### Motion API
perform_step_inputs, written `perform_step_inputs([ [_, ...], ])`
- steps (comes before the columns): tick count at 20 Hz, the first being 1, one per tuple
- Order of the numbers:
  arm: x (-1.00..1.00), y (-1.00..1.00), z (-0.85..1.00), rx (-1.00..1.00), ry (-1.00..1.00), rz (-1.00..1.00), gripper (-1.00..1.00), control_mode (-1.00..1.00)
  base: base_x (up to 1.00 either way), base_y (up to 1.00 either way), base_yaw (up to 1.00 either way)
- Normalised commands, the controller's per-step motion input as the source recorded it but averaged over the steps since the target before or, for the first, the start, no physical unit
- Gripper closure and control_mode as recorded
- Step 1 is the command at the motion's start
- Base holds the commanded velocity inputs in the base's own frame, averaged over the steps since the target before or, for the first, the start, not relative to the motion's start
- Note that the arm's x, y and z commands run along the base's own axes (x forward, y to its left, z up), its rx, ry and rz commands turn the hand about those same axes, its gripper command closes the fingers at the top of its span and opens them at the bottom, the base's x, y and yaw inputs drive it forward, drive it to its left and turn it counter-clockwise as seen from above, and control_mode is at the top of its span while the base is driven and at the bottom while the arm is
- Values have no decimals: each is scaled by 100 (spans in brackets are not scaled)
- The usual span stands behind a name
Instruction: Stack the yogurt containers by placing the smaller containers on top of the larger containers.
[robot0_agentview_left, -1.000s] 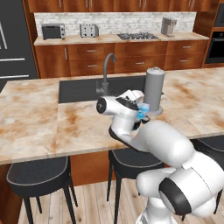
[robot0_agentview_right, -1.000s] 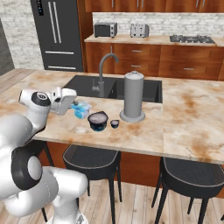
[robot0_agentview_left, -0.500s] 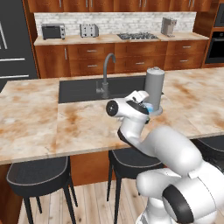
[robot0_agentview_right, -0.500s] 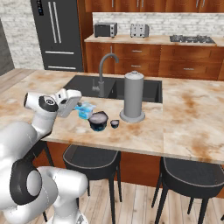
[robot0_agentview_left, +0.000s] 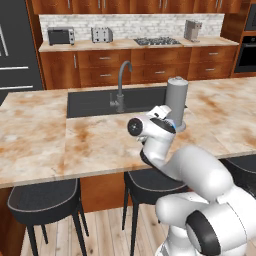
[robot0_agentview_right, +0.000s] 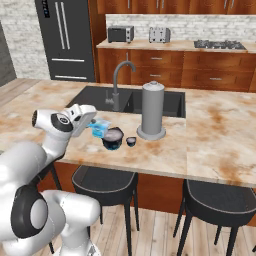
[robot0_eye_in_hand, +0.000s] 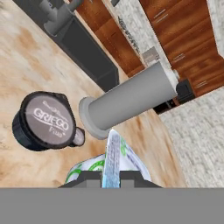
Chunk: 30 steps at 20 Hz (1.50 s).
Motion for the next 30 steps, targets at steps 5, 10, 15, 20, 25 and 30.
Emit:
perform_step_inputs([
  [5, 21, 0, -8, 0, 0, 1, 100, -100, 0, 0, 0],
  [10, 19, 1, -13, 0, 0, 0, 100, -100, 0, 0, 0],
  [15, 12, 5, -15, 0, 0, 0, 100, -100, 0, 0, 0],
  [20, 11, 6, -15, 0, 0, 0, 100, -100, 0, 0, 0],
  [25, 13, 1, -13, 0, 0, 0, 100, -100, 0, 0, 0],
  [30, 14, 0, -13, -1, 0, 0, 100, -100, 0, 0, 0],
])
